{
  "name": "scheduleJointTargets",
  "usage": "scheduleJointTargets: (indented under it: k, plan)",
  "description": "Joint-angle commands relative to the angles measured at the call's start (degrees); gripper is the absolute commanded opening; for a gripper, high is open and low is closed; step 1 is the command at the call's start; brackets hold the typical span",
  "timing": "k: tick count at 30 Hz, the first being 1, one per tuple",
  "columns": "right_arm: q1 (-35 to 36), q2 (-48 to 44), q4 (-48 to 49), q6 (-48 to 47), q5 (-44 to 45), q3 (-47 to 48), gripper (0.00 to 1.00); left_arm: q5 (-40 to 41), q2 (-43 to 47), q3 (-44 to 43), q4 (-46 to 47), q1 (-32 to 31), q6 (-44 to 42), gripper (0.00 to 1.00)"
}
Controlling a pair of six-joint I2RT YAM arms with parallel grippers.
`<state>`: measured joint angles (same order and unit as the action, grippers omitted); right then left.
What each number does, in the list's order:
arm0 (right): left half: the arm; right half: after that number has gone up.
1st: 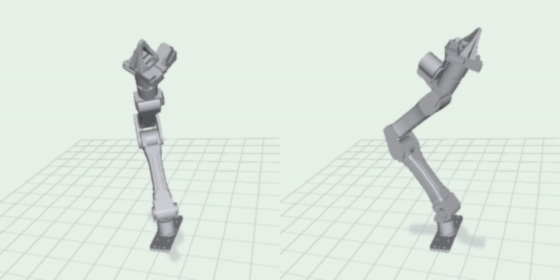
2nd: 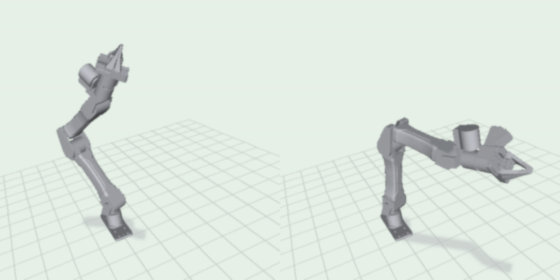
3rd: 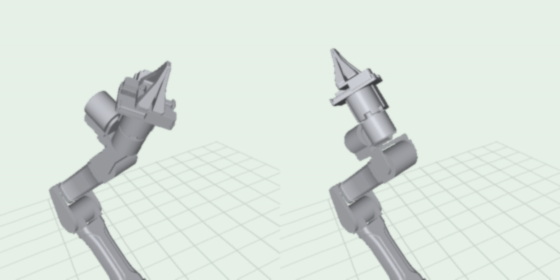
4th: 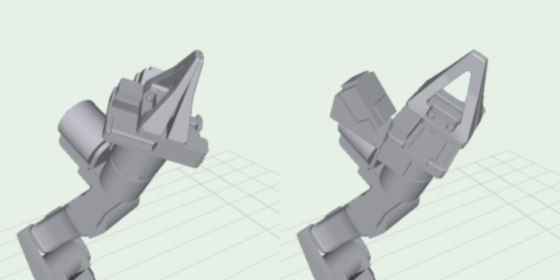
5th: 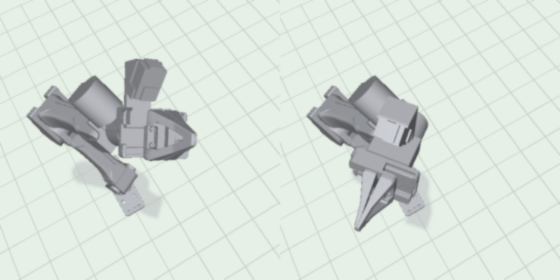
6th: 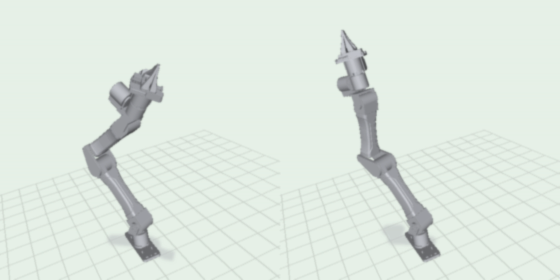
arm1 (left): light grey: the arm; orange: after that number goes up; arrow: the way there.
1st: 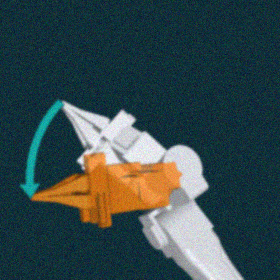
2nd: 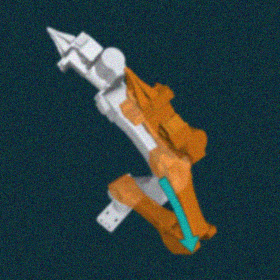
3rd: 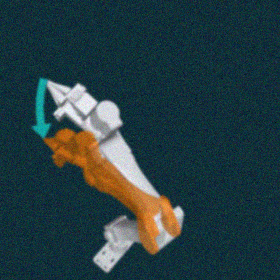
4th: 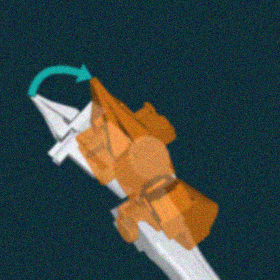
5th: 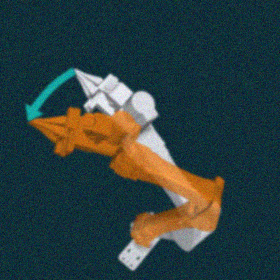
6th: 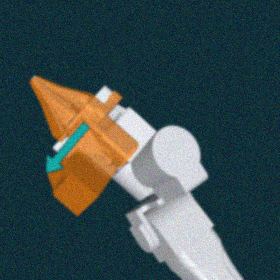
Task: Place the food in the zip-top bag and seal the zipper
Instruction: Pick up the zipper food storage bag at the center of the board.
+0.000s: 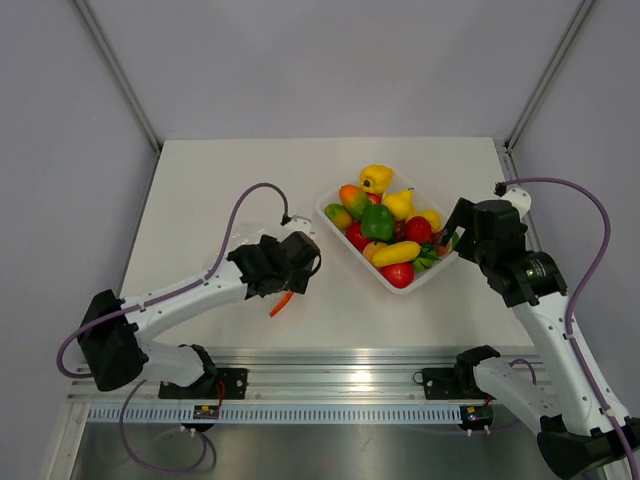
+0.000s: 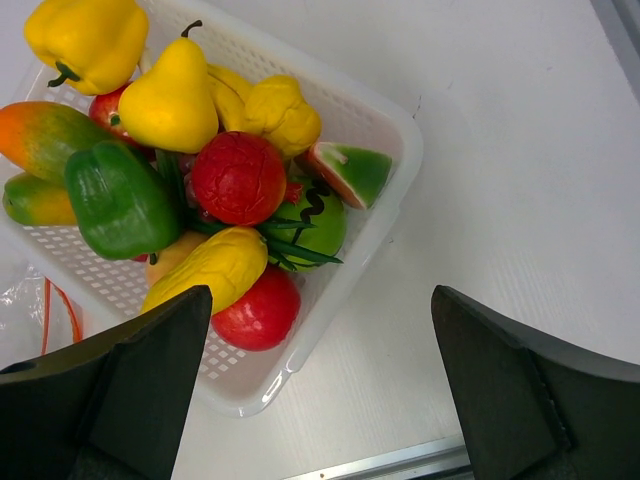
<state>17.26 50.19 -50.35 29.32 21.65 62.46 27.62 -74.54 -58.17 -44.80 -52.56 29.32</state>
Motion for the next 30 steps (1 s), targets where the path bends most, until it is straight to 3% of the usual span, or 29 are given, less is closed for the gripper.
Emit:
scheduleJointTargets:
  k: [1, 10, 24, 25, 30]
  plan:
    - [0.32, -1.06, 2.27, -0.06, -1.52, -0.49, 0.99, 8.76, -4.71, -2.91, 1.64, -2.29, 2.23, 0.76]
    - [0.32, -2.12, 2.71, 0.21, -2.31, -1.28, 1.0, 14.13, -13.69, -3.53, 5.06, -3.34, 2.15, 0.67]
    - [0.32, -2.65, 1.57, 0.56, -2.23, -1.55, 0.99, 15.01, -21.52, -5.28, 6.74, -3.26, 0.83, 0.67]
    - [0.32, -2.73, 1.66, 0.65, -2.23, -1.55, 0.99, 15.53, -22.22, -5.46, 6.65, -3.26, 0.83, 0.65]
    - [0.32, -3.35, 1.39, 0.83, -3.19, -1.72, 0.99, 17.47, -24.94, -7.3, 2.7, -0.28, 2.23, 0.35]
